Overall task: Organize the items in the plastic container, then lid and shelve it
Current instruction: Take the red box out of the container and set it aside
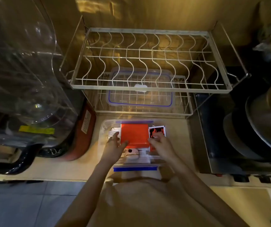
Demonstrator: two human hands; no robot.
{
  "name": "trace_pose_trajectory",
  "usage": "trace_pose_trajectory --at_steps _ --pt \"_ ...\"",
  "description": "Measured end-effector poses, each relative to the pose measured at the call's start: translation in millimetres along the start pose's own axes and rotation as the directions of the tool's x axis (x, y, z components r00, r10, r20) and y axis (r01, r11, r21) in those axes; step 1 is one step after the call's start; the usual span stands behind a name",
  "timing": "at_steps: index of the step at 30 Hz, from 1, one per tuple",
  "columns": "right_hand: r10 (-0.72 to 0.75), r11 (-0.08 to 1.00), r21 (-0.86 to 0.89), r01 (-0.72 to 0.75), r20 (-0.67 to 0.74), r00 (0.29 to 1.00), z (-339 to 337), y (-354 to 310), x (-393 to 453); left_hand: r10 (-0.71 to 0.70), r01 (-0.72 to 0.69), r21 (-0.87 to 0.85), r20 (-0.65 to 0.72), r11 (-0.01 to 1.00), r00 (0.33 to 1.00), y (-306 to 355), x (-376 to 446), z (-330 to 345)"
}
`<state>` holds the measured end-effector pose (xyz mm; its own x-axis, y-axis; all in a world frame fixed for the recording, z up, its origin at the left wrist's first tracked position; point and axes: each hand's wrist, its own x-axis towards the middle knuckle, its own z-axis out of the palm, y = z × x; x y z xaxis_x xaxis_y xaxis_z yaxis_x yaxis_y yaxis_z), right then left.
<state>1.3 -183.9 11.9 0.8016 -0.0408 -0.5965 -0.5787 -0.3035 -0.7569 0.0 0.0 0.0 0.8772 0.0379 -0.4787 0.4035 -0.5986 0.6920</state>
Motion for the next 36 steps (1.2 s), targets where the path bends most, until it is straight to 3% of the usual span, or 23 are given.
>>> trace_pose_trajectory --at_steps 6,14,20,24,29,33,36 --pt "0.039 0.998 -0.058 -0.037 0.025 0.999 14.0 0.5 7.3 -0.118 0.118 -0.092 0.002 0.989 0.993 4.7 4.6 2.5" --pt "0.046 0.997 -0.063 -0.042 0.052 0.998 23.8 2.5 10.8 -0.083 0.087 -0.062 0.060 0.994 0.995 7.8 15.0 5.2" --pt "0.058 0.998 -0.009 -0.057 0.068 0.996 23.4 -3.9 7.1 -0.139 0.145 -0.224 0.046 0.964 0.989 9.7 13.3 1.7" --pt "0.025 0.992 0.118 -0.034 0.073 0.997 17.7 -6.9 1.1 -0.160 0.221 -0.468 0.168 0.855 0.973 10.8 8.3 -14.4" --pt "0.007 0.941 0.338 0.004 -0.033 0.999 12.1 -3.8 -11.4 -0.107 0.276 -0.642 0.289 0.715 0.951 7.9 -3.3 -23.3" --pt "0.044 0.734 0.677 -0.049 0.024 0.999 15.9 -2.1 -18.5 -0.046 0.251 -0.767 0.278 0.591 0.959 18.3 -16.5 -9.7" --pt "0.027 0.588 0.807 -0.053 0.045 0.999 21.1 -4.9 -23.1 -0.028 0.230 -0.785 0.263 0.575 0.964 29.5 -26.5 9.4"
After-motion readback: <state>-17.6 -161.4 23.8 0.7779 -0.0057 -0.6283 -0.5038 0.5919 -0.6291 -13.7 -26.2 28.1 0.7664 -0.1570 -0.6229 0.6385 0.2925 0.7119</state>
